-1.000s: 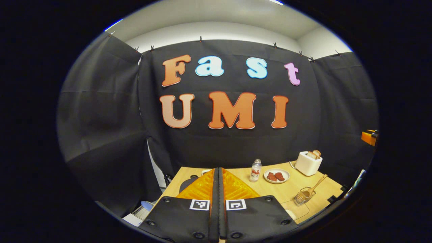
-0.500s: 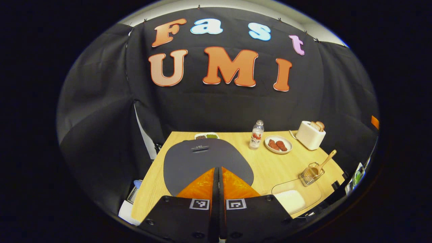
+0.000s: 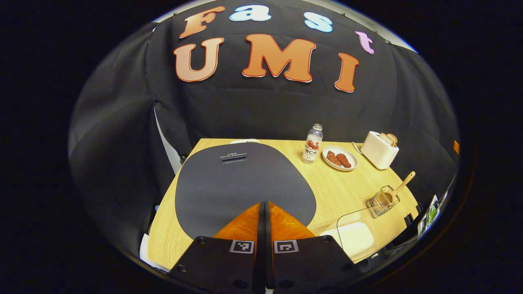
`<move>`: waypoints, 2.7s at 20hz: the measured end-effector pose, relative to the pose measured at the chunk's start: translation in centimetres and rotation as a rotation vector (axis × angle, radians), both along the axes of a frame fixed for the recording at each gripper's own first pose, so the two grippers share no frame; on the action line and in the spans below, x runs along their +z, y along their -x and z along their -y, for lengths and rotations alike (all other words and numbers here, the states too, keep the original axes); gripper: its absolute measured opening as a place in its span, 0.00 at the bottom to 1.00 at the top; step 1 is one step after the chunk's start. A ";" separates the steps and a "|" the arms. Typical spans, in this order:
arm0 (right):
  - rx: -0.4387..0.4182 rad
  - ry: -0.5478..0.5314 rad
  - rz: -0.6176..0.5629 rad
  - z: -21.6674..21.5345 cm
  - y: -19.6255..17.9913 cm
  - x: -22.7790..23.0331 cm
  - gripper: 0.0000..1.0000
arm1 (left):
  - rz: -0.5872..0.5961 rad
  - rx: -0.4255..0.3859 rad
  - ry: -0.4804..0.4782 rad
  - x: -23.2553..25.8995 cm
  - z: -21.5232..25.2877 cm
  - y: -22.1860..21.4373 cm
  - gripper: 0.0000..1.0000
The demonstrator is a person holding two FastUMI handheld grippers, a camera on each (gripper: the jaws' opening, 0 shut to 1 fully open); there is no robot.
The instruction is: Close the left gripper, press the button to open the rice cooker; take a wooden spoon from the chopstick holder with the right hand, scoop a spoonful of rice and pour it into the rice cooker, then put the wooden spoon back into the chopstick holder.
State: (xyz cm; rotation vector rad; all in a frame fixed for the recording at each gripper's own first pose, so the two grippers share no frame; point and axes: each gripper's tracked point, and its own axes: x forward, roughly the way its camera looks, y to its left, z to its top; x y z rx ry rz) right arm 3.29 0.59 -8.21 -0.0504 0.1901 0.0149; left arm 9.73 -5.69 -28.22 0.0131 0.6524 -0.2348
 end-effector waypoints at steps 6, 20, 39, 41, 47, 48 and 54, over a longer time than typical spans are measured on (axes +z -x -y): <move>-0.002 -0.030 -0.014 0.1 -0.5 -0.4 1.00 | -0.041 0.013 0.019 -1.0 0.0 -0.2 0.00; -0.012 -0.066 0.000 0.5 -0.2 -0.2 0.95 | 0.094 0.027 -0.017 4.5 0.1 0.2 0.00; -0.039 -0.314 -0.114 -0.1 -6.0 -11.6 0.95 | 0.609 0.270 -0.009 27.0 -8.4 6.7 0.07; -0.044 -0.339 -0.168 -0.6 -6.8 -14.6 0.95 | 0.618 0.299 -0.010 27.4 -9.5 7.2 0.11; -0.051 -0.417 -0.283 -1.6 -8.8 -20.4 0.95 | 0.615 0.346 -0.003 28.0 -11.6 8.4 0.40; -0.048 -0.440 -0.298 -1.9 -9.2 -20.9 0.95 | 0.615 0.353 -0.005 27.8 -11.9 8.8 0.58; -0.064 -0.510 -0.337 -2.6 -10.6 -22.7 0.83 | 0.631 0.416 -0.059 28.2 -14.2 9.3 0.85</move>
